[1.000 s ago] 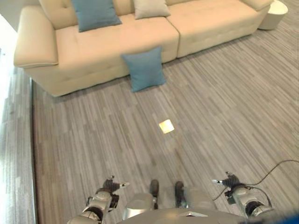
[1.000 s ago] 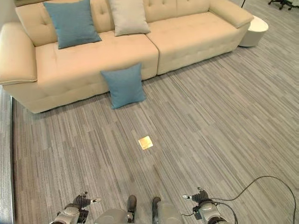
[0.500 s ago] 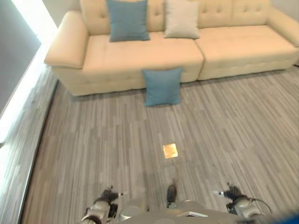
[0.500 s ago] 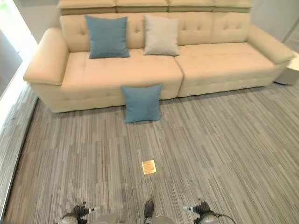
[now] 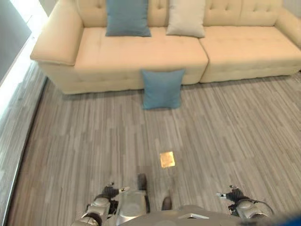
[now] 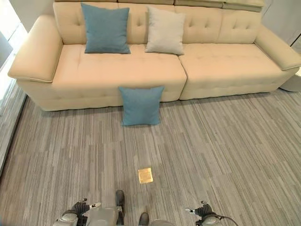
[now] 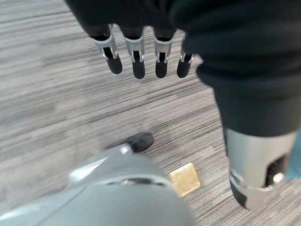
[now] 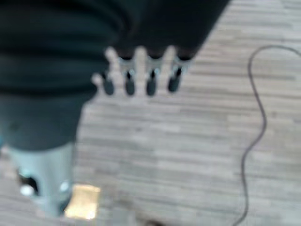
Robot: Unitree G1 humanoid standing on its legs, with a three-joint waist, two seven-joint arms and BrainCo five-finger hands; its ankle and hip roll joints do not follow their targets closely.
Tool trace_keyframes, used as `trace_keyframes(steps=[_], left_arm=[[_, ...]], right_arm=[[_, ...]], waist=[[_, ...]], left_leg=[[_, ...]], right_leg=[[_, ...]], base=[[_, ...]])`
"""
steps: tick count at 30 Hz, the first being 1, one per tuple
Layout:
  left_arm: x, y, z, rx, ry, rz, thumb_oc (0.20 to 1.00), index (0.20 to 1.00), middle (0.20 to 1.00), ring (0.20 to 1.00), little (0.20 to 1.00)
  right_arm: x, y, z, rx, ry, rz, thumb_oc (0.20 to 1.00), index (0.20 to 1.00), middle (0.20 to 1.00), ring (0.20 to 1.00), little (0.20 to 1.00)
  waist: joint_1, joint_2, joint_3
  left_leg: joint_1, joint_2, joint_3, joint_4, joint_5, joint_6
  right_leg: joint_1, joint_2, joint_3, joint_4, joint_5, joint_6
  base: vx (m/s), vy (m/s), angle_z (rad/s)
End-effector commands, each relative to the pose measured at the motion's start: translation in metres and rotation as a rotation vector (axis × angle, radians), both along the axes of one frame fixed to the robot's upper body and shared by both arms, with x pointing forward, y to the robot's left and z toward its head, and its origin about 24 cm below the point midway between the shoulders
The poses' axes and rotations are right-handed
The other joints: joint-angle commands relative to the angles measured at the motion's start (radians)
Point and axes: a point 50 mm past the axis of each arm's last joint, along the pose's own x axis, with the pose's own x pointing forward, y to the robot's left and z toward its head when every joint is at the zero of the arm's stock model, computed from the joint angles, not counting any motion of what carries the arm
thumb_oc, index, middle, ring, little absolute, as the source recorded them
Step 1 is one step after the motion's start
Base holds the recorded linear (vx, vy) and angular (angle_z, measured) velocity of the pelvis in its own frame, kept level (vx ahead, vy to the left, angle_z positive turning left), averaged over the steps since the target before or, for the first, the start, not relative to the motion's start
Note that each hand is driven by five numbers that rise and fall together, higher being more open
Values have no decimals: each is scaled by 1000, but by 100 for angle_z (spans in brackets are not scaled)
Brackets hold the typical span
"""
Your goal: Pick up all the scattered cushions and arrange them neatly on the sofa.
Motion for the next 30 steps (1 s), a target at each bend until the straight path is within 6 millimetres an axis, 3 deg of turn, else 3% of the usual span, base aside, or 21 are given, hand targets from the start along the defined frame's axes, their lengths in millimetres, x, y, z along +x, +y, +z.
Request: trace_keyframes(steps=[1, 3, 5, 8, 10, 13, 16, 17, 18, 20, 22, 23, 24, 25, 26, 30], left_arm=[[5, 14, 6, 44, -21, -21, 1000, 1000, 1000, 1000, 1000], [5, 17, 7, 54, -24, -23, 1000, 1000, 1000, 1000, 1000], [5, 17, 7, 55, -24, -21, 1000, 1000, 1000, 1000, 1000], [6, 16, 7, 55, -25, -26, 1000, 1000, 1000, 1000, 1000], [4, 15, 6, 58, -14, -29, 1000, 1000, 1000, 1000, 1000], [0, 15, 4, 73, 5, -40, 1000, 1000, 1000, 1000, 1000], [-7, 10, 0, 62, 32, -37, 1000, 1000, 1000, 1000, 1000], [-8, 3, -2, 41, 36, -50, 1000, 1000, 1000, 1000, 1000], [-6, 0, -2, 32, 34, -71, 1000, 1000, 1000, 1000, 1000], [-1, -1, -1, 31, 24, -75, 1000, 1000, 1000, 1000, 1000], [4, 1, 1, 31, 6, -64, 1000, 1000, 1000, 1000, 1000], [3, 0, 1, 30, 11, -69, 1000, 1000, 1000, 1000, 1000], [3, 0, 1, 37, 12, -78, 1000, 1000, 1000, 1000, 1000], [4, 1, 1, 37, 11, -75, 1000, 1000, 1000, 1000, 1000], [4, 3, 2, 43, 8, -77, 1000, 1000, 1000, 1000, 1000], [-5, 6, 0, 46, 30, -54, 1000, 1000, 1000, 1000, 1000]], right_arm=[[17, -6, 8, -25, -62, 37, 1000, 1000, 1000, 1000, 1000], [20, -4, 10, -18, -75, 39, 1000, 1000, 1000, 1000, 1000], [22, -5, 11, -17, -84, 37, 1000, 1000, 1000, 1000, 1000], [27, -5, 13, -23, -97, 45, 1000, 1000, 1000, 1000, 1000], [30, -5, 14, -32, -102, 61, 1000, 1000, 1000, 1000, 1000], [24, -7, 12, -41, -78, 75, 1000, 1000, 1000, 1000, 1000], [15, -7, 9, -39, -54, 66, 1000, 1000, 1000, 1000, 1000], [12, -9, 8, -36, -50, 51, 1000, 1000, 1000, 1000, 1000], [12, -11, 8, -33, -55, 38, 1000, 1000, 1000, 1000, 1000], [17, -12, 11, -36, -79, 33, 1000, 1000, 1000, 1000, 1000], [18, -16, 13, -39, -87, 15, 1000, 1000, 1000, 1000, 1000], [20, -18, 14, -47, -92, 12, 1000, 1000, 1000, 1000, 1000], [20, -20, 15, -56, -94, 12, 1000, 1000, 1000, 1000, 1000], [21, -20, 15, -58, -95, 12, 1000, 1000, 1000, 1000, 1000], [20, -21, 15, -66, -89, 18, 1000, 1000, 1000, 1000, 1000], [18, -15, 13, -53, -82, 44, 1000, 1000, 1000, 1000, 1000]], waist=[[47, -8, -12], [36, 5, -10], [23, 16, -13], [6, 24, -9], [-3, 20, -5], [-30, 16, -6], [-35, 11, -26], [-40, 13, -38], [-43, 4, -35], [-37, -9, -16], [-24, -19, -2], [-9, -19, 6], [-3, -16, 4], [6, -10, 5], [23, 4, 10], [30, 6, -4]], left_leg=[[-44, 6, -32, 182, -175, -15], [-8, 3, -49, 160, -180, -8], [31, -2, -65, 138, -191, -7], [99, -10, -87, 95, -206, -13], [139, -16, -91, 69, -217, -21], [186, -25, -136, 57, -233, -30], [207, -11, -147, 69, -238, -53], [193, 13, -146, 119, -212, -88], [144, 43, -137, 251, -175, -113], [66, 59, -144, 415, -135, -119], [-29, 65, -127, 494, -144, -96], [-68, 39, -128, 422, -182, -85], [-119, 27, -116, 311, -151, -90], [-151, 25, -116, 278, -116, -98], [-184, 24, -119, 214, -54, -114], [-148, 9, -126, 194, -66, -104]], right_leg=[[-137, -120, 24, 218, 103, 87], [-188, -114, 30, 294, 130, 89], [-217, -110, 18, 292, 118, 78], [-263, -85, 2, 192, 104, 67], [-288, -88, -30, 69, 136, 74], [-308, -42, 46, 15, 158, 81], [-264, -30, 50, -15, 159, 56], [-230, -17, 48, -33, 150, 38], [-200, -13, 52, -40, 135, 13], [-169, -6, 58, -44, 118, -15], [-138, -8, 57, -44, 85, -36], [-110, -11, 58, -50, 67, -27], [-89, -11, 52, -54, 44, -19], [-77, -4, 54, -54, 36, -21], [-56, 17, 67, -43, 15, -24], [-41, 12, 89, -8, -11, -13]], base=[[103, 128, -11], [169, 103, -9], [211, 70, 5], [225, -16, 27], [266, -62, 10], [284, -73, 11], [273, -173, 54], [329, -311, 33], [277, -316, 35], [133, -212, 66], [171, -124, 8], [299, 2, 18], [307, 76, 15], [308, 111, 9], [266, 112, -11], [192, 111, -39]])
